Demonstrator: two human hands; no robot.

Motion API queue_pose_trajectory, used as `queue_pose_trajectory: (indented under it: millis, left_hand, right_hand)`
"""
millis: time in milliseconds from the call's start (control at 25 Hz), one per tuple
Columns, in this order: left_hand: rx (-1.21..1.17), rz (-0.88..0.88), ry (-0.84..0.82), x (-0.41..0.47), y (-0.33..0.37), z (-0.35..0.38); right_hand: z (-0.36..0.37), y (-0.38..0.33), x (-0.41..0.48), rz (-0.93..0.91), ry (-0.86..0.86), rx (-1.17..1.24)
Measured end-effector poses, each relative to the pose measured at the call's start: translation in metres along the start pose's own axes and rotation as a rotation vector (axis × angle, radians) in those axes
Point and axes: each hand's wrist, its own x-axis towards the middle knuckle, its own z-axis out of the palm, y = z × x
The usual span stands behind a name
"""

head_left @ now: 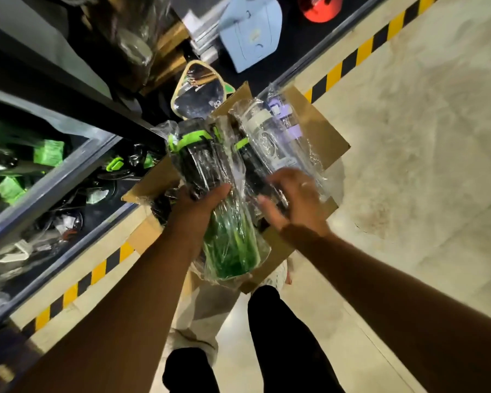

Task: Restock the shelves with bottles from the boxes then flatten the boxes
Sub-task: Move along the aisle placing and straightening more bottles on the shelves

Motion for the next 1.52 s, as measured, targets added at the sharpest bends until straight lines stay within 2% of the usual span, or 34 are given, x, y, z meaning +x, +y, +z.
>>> queue_pose_trajectory:
  millis: [40, 80, 200, 240, 400, 520, 600, 800, 880, 960, 1160, 1320, 1520]
  left_hand:
    - [-0.023, 0.008, 0.011, -0.001, 0.002, -0.003]
    - [-0.044, 0.018, 0.021, 0.000, 0.001, -0.006]
    - [-0.079, 0.058, 0.026, 0.005, -0.008, -0.013]
    - [-0.086, 0.067, 0.016, 0.004, -0.011, -0.014]
    - [-0.103, 0.046, -0.025, 0.003, -0.021, -0.022]
    - [-0.104, 0.091, -0.060, 0.005, -0.030, -0.032]
    - [-0.113, 0.106, -0.072, 0.002, -0.031, -0.039]
    - [-0.010, 0.168, -0.081, -0.026, -0.029, -0.065]
    - [-0.002, 0.217, -0.108, -0.049, -0.026, -0.082]
    - [-0.011, 0.245, -0.142, -0.082, -0.025, -0.106]
    - [-0.016, 0.372, -0.196, -0.205, -0.021, -0.190]
    - [-0.097, 0.443, -0.188, -0.316, -0.038, -0.282]
    - [-0.179, 0.523, -0.163, -0.414, -0.065, -0.374]
  right_hand:
    - [-0.005, 0.011, 0.018, 0.063, 0.090, -0.150]
    - [-0.009, 0.020, 0.036, 0.161, 0.072, -0.272]
    - [0.002, 0.041, 0.070, 0.409, -0.293, -0.425]
    - [0.009, 0.046, 0.074, 0.421, -0.320, -0.449]
    - [0.028, 0.058, 0.078, 0.401, -0.188, -0.533]
    - [0.023, 0.059, 0.075, 0.402, -0.168, -0.510]
    - [0.013, 0.051, 0.067, 0.405, -0.182, -0.394]
    - [-0.012, 0.009, 0.005, 0.485, -0.187, 0.397]
    - [-0.025, -0.023, -0.032, 0.481, -0.224, 0.647]
    - [-0.035, -0.063, -0.074, 0.443, -0.273, 0.795]
    - [-0.055, -0.192, -0.190, 0.327, -0.226, 0.828]
    - [-0.065, -0.309, -0.289, 0.213, -0.292, 0.839]
    - [-0.066, -0.407, -0.367, 0.107, -0.370, 0.834]
